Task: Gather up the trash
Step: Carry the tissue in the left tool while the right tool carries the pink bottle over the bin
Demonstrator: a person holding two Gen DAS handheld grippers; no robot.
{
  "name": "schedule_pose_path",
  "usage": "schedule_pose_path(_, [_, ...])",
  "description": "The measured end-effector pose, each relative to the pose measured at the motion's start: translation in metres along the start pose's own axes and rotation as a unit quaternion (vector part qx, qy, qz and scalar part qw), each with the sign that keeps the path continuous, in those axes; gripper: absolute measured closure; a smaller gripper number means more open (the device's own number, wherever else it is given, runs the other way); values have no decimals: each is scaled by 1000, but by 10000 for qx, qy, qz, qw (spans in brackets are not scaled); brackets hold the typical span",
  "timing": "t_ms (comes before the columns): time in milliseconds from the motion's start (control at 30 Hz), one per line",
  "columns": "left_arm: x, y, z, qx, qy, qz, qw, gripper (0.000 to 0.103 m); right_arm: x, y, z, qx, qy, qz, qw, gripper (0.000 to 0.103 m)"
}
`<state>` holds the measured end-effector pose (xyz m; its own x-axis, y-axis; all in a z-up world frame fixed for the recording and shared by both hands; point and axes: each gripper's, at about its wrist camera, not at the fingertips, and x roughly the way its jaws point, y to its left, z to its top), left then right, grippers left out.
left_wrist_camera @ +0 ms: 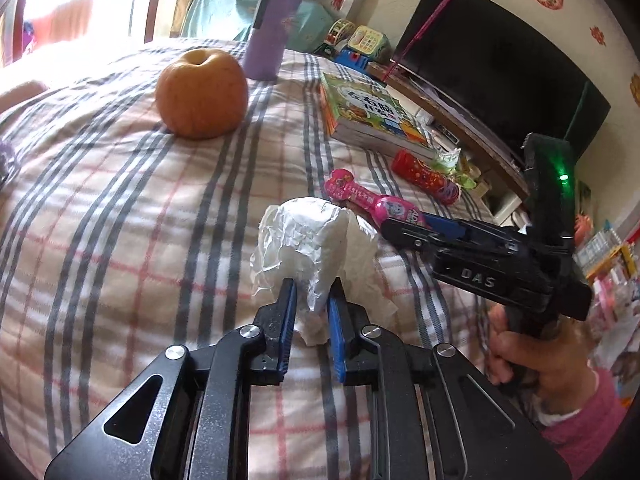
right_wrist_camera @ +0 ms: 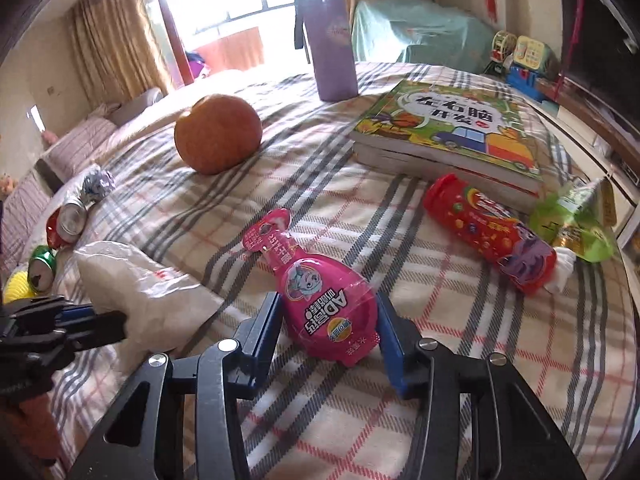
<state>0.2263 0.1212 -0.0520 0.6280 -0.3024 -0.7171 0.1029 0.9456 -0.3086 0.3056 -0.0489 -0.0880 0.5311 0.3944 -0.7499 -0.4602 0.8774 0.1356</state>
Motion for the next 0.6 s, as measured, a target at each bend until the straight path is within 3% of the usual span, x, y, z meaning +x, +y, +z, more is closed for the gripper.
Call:
schedule_pose_path(367, [8,-2,-8,199,-180,59,9996,86,-67,-35,-57,1361,-542,65,9892,58])
schedule_pose_path(500, [5,-13,-12,342,-192,292,9988,89,-92,-40,-77,1506,-707,-98,9860,58])
schedule_pose_path(600, [3,-26,-17,287,-114,249,9992,92,-111,-47,-92,1589,-815,-183,9838,58])
